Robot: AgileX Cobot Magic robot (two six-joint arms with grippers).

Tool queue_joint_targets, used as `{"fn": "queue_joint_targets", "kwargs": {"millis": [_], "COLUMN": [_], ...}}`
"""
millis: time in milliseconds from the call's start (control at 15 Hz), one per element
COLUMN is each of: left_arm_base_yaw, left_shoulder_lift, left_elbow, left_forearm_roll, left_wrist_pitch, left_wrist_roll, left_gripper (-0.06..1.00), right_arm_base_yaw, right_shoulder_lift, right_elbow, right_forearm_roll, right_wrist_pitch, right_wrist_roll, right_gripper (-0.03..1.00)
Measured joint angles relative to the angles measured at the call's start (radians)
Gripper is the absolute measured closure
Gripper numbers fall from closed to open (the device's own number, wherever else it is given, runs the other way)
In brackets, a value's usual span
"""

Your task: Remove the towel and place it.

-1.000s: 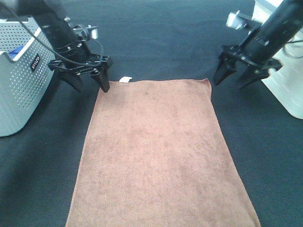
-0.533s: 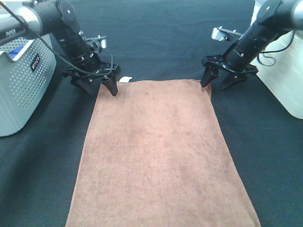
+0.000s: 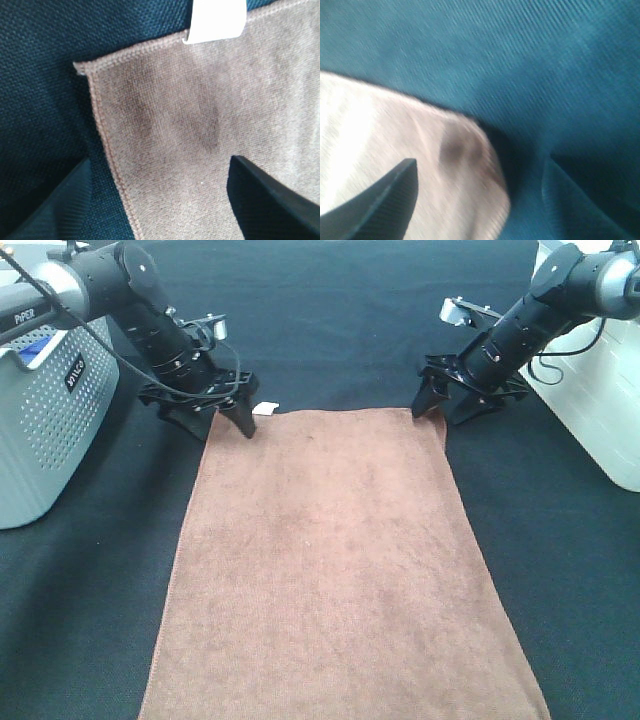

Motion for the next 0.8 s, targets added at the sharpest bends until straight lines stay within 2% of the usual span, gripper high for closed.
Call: {"fn": "queue_joint_targets", "kwargs": {"millis": [67,133,267,400,467,533,600,667,733,800], "left_arm_base_yaw": [-0.007,-0.018,-0.027,-0.029,-0.029,-0.03,-0.031,-0.031,-0.034,-0.037], "left_shoulder_lift": [0.015,0.019,0.022,0.026,0.027,0.027,0.028,0.028,0.028,0.028], "left_elbow": [0.0,-0.002,-0.002,-0.002,-0.002,-0.002,-0.002,-0.003,-0.004,-0.005], "left_forearm_roll": [-0.086,-0.105,-0.12,-0.102,-0.073,-0.039,-0.01,0.009,0.021,0.037], "left_wrist_pitch": [-0.016,-0.028,-0.041,-0.047,-0.05,-0.057,-0.06,-0.062,-0.062,-0.062], "left_wrist_roll": [0.02,0.023,0.025,0.026,0.026,0.026,0.026,0.03,0.032,0.033], "left_gripper": [0.24,0.25,0.28,0.36,0.5,0.57,0.78,0.9,0.92,0.93], "right_arm_base_yaw": [0.033,0.05,0.063,0.063,0.063,0.063,0.063,0.063,0.063,0.063], "right_shoulder_lift": [0.013,0.017,0.02,0.022,0.022,0.022,0.022,0.022,0.02,0.019], "right_elbow": [-0.004,-0.007,-0.013,-0.013,-0.013,-0.013,-0.013,-0.013,-0.013,-0.013], "right_forearm_roll": [-0.005,-0.016,-0.039,-0.074,-0.097,-0.118,-0.133,-0.143,-0.146,-0.148], "right_wrist_pitch": [-0.033,-0.044,-0.052,-0.062,-0.07,-0.079,-0.087,-0.094,-0.095,-0.095], "right_wrist_roll": [-0.016,-0.017,-0.016,-0.015,-0.012,-0.011,-0.005,-0.004,-0.004,-0.004], "right_gripper": [0.28,0.28,0.3,0.43,0.54,0.65,0.76,0.86,0.95,0.96]}}
